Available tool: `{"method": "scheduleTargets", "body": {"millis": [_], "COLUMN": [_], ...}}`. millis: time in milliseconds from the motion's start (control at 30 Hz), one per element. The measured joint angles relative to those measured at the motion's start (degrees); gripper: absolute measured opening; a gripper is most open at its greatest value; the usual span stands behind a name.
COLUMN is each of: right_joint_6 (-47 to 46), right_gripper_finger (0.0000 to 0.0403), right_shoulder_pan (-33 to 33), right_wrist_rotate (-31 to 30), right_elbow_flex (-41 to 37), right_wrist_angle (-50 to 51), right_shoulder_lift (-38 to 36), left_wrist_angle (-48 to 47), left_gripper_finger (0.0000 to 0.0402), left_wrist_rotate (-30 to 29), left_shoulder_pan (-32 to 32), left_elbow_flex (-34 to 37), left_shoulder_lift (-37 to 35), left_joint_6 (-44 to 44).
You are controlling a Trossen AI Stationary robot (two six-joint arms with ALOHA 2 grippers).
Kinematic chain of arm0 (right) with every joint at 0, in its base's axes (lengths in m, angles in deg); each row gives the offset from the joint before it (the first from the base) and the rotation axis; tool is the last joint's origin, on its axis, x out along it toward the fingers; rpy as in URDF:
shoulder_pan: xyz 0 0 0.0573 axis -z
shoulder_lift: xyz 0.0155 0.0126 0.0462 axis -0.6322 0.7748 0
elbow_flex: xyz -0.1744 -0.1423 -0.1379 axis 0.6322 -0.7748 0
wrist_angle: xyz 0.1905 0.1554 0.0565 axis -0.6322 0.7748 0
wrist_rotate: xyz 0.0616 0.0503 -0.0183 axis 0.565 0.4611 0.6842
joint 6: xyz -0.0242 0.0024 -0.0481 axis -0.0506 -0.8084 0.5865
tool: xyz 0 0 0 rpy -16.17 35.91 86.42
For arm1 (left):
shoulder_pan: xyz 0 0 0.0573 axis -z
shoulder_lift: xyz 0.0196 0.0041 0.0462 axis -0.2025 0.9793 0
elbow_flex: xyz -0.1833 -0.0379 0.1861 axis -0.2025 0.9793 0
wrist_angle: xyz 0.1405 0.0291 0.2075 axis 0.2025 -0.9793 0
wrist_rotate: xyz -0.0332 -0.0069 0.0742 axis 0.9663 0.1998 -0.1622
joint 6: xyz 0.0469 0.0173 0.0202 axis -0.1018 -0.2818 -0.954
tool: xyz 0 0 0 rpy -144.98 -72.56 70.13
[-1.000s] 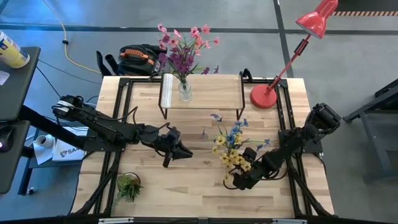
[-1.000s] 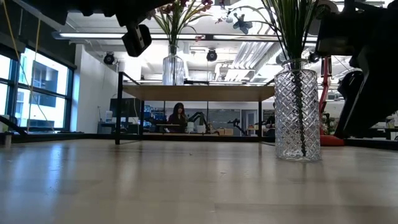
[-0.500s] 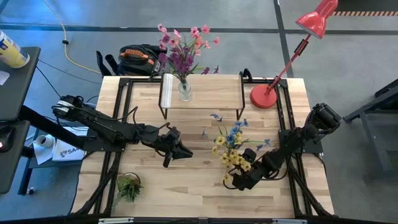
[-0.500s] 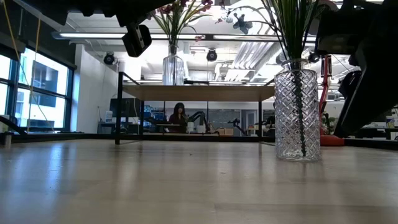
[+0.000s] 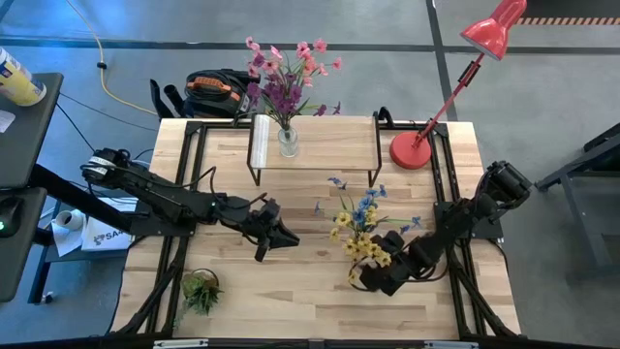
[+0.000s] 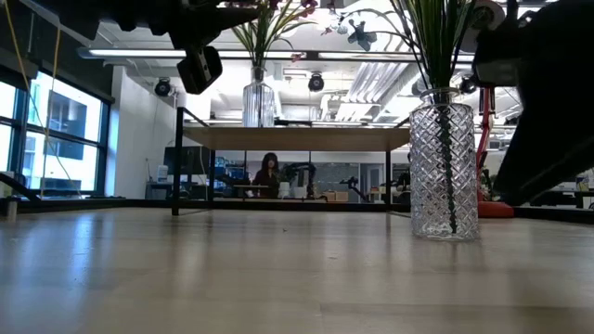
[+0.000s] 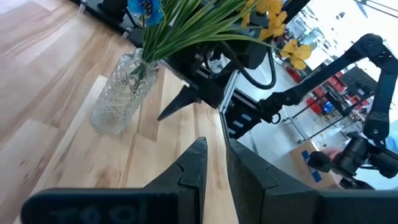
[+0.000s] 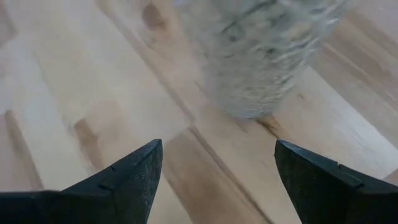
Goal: Pick and place flowers into a vace then onto a shelf
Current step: Put the transparent vase on the shelf
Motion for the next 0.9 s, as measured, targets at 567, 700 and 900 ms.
{"method": "scheduleTargets", "body": {"millis": [567,700,900], "right_joint_6": [1.84,2.61,9.27], "right_gripper_finger": [0.0301,0.0301,0.0301], "right_shoulder_pan": [0.48,0.41,0.43], "right_wrist_rotate": [-0.58,-4.21,-5.88], "right_elbow_flex": [0.02,0.02,0.02], "right_wrist_angle": [1.12,2.45,-1.54], "right_shoulder_lift": [0.11,0.1,0.09], "left_wrist_angle": [0.13,0.13,-0.36], "left_gripper_finger": [0.0095,0.0095,0.0095], "left_wrist_rotate": [-2.77,-2.76,-2.72], "left_shoulder_pan": [0.0,0.01,0.0], "left_elbow_flex": [0.0,0.0,0.0], "left_shoulder_lift": [0.0,0.0,0.0], "left_joint_6": [1.29,1.29,1.29]}}
